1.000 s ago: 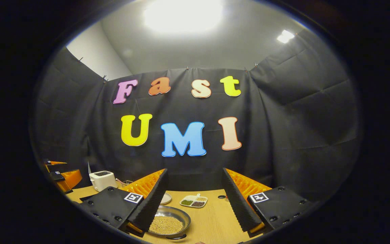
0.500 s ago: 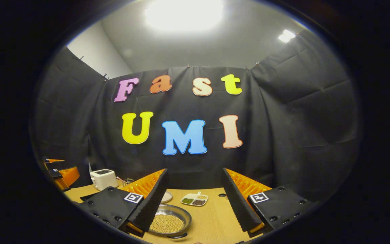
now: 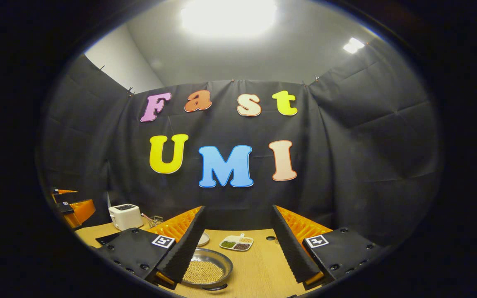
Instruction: First push the handle of the pot to place it horizontally, then grasp the pot with both hands and set it on the induction cooktop.
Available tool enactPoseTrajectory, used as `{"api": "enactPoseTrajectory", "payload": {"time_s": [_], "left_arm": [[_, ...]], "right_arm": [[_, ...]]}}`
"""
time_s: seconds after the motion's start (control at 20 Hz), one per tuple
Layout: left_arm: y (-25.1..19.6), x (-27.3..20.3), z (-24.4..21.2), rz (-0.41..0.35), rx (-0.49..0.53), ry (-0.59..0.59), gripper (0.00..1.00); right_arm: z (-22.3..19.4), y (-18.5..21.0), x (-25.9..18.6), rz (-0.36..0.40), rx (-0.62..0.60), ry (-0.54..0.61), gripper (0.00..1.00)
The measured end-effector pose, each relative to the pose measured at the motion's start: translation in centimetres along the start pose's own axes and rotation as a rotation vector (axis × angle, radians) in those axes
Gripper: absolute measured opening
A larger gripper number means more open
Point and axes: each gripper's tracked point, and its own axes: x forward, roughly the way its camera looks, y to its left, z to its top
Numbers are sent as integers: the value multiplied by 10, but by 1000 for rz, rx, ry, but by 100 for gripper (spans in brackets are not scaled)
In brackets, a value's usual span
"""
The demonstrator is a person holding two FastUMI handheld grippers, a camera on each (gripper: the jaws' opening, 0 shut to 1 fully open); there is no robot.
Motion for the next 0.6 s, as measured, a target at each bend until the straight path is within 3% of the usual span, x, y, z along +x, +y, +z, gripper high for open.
{"api": "enactPoseTrajectory", "payload": {"time_s": [0.3, 0.4, 0.5, 0.55, 0.6], "left_arm": [[-2, 7, 4, -8, 9, -2, 78], [2, 6, 4, 5, -6, -3, 80], [7, 5, 2, 12, -18, 1, 81], [11, 4, 3, 16, -14, -2, 81], [15, 4, 6, 20, -7, -6, 78]], "right_arm": [[-3, 4, 2, 6, 7, 1, 98], [3, 2, 4, -5, 10, -9, 86], [10, 2, 4, -14, 7, -31, 68], [12, 3, 5, -16, 3, -43, 53], [14, 7, 5, -8, -1, -45, 48]]}}
